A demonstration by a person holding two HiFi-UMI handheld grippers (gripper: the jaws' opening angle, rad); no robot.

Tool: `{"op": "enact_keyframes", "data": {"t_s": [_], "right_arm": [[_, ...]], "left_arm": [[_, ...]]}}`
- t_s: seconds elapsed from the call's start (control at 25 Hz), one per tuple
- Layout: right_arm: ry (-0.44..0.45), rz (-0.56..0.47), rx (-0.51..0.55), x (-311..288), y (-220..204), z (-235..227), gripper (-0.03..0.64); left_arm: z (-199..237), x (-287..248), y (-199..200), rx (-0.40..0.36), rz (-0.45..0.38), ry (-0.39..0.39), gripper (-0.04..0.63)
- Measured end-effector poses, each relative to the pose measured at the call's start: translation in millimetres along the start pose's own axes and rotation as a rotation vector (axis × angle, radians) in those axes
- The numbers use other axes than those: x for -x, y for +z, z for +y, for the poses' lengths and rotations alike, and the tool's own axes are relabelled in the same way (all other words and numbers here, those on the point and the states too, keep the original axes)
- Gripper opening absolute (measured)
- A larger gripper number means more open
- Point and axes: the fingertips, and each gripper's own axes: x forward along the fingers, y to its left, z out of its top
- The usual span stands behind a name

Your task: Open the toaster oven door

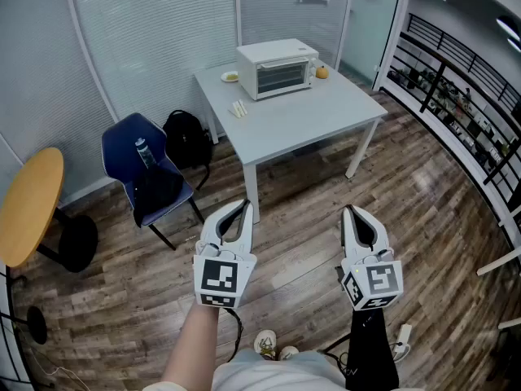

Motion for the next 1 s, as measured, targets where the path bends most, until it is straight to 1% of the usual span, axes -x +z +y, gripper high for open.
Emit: {"op": "enact_keyframes", "data": {"t_s": [0.32, 0.52, 0.68, 0.88, 1.0], "right_arm": [[-0.023, -0.009, 0.008, -5.1, 2.6, 5.0, 0.002], [-0.023, -0.022, -0.057, -16.0, -1.4, -6.1, 0.002], [-0.022, -0.037, -0.064, -36.5, -2.0, -25.0, 0.002], [0.01, -0.063, -0.072, -71.6, -1.8, -54.6, 0.002], [0.026, -0.069, -0.07, -97.3, -1.5, -75.1, 0.002]], "left_arm": [[13.8, -5.5, -0.7, 0.0, -0.011, -0.017, 0.055], [15.1, -24.8, 1.0, 0.006, -0.021, -0.026, 0.055], [13.9, -53.7, 3.5, 0.008, -0.028, -0.029, 0.055], [13.3, -99.2, 8.9, -0.004, -0.038, -0.013, 0.055], [15.2, -130.4, 12.5, 0.008, -0.039, 0.0, 0.055]]}}
